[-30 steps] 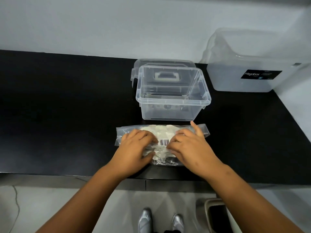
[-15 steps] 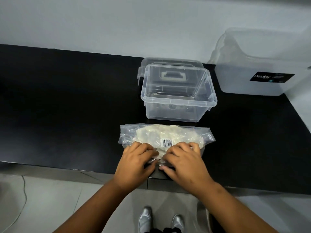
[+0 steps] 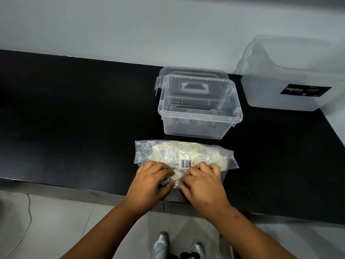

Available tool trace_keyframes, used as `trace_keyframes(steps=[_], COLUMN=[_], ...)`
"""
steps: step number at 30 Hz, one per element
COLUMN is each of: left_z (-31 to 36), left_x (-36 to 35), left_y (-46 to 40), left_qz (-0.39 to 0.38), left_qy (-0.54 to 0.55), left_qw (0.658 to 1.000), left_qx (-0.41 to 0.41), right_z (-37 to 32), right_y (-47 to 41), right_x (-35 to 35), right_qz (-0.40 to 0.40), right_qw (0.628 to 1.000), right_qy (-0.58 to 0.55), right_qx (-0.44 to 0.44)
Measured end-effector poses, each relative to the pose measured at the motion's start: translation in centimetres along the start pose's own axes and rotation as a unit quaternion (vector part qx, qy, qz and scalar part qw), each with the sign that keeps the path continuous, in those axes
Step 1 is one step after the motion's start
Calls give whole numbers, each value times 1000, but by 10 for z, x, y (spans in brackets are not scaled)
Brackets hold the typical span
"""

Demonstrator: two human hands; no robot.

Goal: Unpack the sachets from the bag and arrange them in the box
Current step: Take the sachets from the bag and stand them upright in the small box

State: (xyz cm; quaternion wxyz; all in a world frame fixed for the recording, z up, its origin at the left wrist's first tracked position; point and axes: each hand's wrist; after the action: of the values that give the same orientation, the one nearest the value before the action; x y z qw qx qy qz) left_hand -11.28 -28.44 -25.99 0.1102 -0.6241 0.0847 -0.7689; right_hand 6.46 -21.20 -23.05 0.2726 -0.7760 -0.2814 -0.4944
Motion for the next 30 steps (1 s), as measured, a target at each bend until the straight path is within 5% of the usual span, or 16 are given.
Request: trace_keyframes(steps=[30], left_z=[0], left_x=[-6], left_y=[1], left_qz=[1], left_qy=[42], left_qw=[999], left_qx=[30], right_z=[-13], right_y=[-8], right_x=[-11], right_qz=[6], right_qw=[998], right_qy=[59], right_qx=[-16])
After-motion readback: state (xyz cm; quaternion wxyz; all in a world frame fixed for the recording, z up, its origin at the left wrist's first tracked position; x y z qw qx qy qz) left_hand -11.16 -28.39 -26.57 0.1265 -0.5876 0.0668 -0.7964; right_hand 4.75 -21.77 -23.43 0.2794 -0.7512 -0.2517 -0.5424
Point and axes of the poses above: each hand's wrist, its own y-axis away from the middle knuckle, its own x-axis out of the back of the hand, z = x × y, and after that the axes turned 15 degrees about -y, right-handed
